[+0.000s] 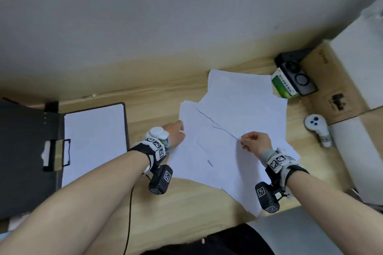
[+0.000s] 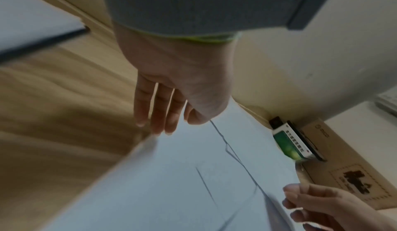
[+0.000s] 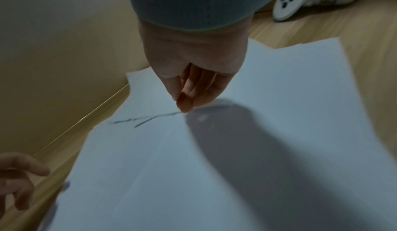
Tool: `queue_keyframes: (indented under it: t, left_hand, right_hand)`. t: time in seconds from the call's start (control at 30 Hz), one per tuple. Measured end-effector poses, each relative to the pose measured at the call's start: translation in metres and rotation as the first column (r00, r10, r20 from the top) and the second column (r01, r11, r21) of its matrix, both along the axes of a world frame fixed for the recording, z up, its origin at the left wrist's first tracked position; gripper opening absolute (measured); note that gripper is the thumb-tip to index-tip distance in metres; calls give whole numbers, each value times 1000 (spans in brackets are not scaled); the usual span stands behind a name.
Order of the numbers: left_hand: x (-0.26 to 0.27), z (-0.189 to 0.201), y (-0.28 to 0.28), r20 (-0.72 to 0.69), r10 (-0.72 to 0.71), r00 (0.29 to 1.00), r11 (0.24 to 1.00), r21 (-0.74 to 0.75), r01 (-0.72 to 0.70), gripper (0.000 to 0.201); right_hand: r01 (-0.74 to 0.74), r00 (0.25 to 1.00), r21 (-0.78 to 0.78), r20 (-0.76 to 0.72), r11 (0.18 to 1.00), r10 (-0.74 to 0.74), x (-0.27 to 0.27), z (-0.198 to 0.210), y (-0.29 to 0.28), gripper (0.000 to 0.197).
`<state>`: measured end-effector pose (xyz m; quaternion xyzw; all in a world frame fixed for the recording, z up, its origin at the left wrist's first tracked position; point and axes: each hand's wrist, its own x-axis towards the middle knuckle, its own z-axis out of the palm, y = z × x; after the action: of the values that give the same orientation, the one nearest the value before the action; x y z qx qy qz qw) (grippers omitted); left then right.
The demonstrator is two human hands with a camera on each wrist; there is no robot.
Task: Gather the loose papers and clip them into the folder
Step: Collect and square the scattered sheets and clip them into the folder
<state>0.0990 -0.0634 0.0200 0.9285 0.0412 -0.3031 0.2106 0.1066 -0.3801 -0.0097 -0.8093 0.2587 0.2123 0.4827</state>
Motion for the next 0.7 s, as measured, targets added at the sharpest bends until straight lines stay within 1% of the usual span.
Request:
queue_keyframes:
  t: [0.03, 0.1, 0.17, 0.23, 0.3, 0.37, 0.43, 0.5, 0.53, 0.57, 0.63, 0.7]
  left_hand:
    - [3, -4, -20, -15, -4, 1000, 1000, -6, 4, 23]
    - [6, -11, -40, -42, -2, 999, 1000, -12, 2, 25]
    - [16, -17, -71, -56, 27, 998, 1000, 0, -28, 25]
    - [21, -15, -83, -66, 70, 995, 998, 12, -69, 27]
    - [32, -18, -101, -70, 131, 989, 991, 9, -131, 28]
    - [37, -19, -109, -73, 183, 980, 983, -18, -184, 28]
    - [44, -21, -113, -71, 209, 975, 977, -35, -212, 29]
    - [49, -22, -117, -44, 228, 973, 973, -34, -229, 30]
    - [50, -23, -119, -20, 251, 968, 967, -35, -251, 31]
    - [50, -26, -119, 4, 279, 960, 960, -40, -279, 32]
    - [52, -33, -122, 54, 347, 936, 937, -53, -345, 31]
    - [53, -38, -121, 72, 371, 926, 928, -76, -365, 28]
  right_hand:
    - [4, 1000, -11, 0, 1000, -4, 6, -3, -20, 18]
    - [-2, 1000, -46, 13, 999, 3, 16, -8, -39, 19]
    - [-27, 999, -66, 20, 997, 28, 32, -15, -69, 16]
    - [-72, 997, -91, 29, 993, 75, 43, -21, -82, 9]
    - [-147, 986, -134, 56, 980, 155, 62, -26, -101, 6]
    - [-202, 972, -192, 79, 960, 220, 79, -22, -105, 8]
    - [-268, 948, -250, 104, 930, 301, 101, -18, -103, 10]
    - [-332, 918, -286, 119, 899, 377, 120, -15, -98, 8]
    - [-365, 898, -316, 130, 876, 421, 129, -16, -95, 12]
    - [-400, 873, -360, 133, 843, 470, 137, -16, -89, 22]
    - [-456, 830, -457, 90, 764, 550, 155, -16, -78, 44]
    - [-507, 785, -532, 41, 678, 619, 170, -14, -66, 63]
